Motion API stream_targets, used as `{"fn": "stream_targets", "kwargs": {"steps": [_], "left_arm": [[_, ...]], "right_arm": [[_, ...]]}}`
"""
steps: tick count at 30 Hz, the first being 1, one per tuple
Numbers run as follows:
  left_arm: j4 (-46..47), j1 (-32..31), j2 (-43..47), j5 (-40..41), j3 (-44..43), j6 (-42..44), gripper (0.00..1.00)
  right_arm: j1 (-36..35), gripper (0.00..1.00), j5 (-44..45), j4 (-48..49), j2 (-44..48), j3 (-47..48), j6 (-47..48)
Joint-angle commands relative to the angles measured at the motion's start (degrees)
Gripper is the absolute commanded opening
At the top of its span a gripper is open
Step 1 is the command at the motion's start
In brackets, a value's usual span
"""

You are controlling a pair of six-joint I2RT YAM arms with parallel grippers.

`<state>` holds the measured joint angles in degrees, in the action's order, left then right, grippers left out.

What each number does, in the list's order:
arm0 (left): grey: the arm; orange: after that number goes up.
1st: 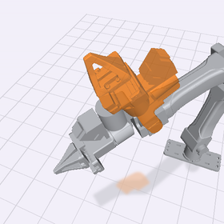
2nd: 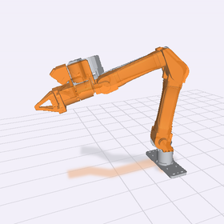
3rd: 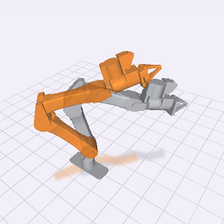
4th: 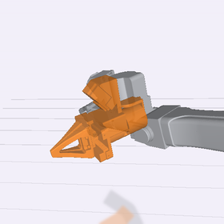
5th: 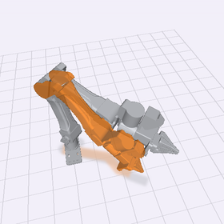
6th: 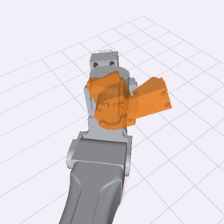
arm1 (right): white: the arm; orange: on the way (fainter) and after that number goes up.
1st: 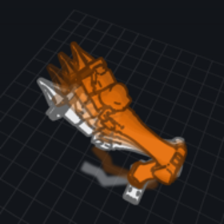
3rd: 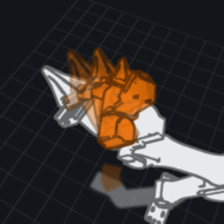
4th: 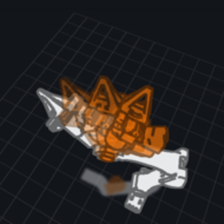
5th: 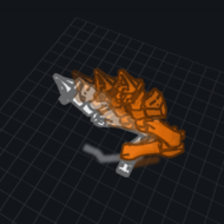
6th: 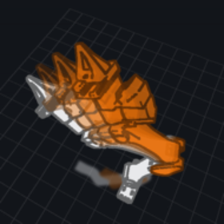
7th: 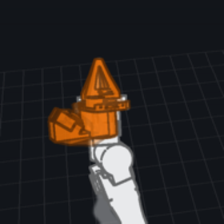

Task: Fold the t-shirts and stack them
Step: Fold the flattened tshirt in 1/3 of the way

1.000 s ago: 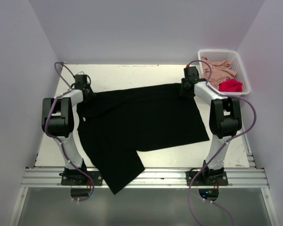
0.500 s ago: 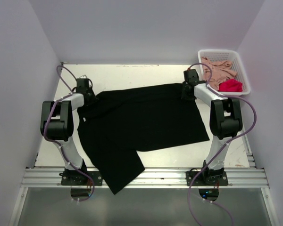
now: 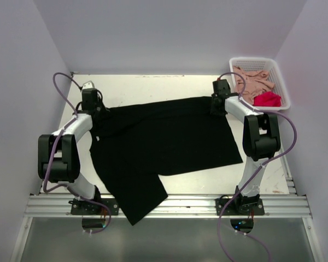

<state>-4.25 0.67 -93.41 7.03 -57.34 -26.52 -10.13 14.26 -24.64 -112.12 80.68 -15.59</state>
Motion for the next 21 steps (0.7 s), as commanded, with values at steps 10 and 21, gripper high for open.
{"fn": "stream_targets", "kwargs": {"steps": [10, 21], "left_arm": [[1.0, -0.1, -7.4, -6.8, -2.9, -0.8, 0.0], [-2.1, -0.1, -15.0, 2.5, -7.6, -0.1, 0.0]], "right_arm": [[-0.2, 0.28, 1.5, 0.8, 1.5, 1.4, 0.4], [-0.2, 0.28, 1.2, 1.3, -0.1, 2.8, 0.8]]}}
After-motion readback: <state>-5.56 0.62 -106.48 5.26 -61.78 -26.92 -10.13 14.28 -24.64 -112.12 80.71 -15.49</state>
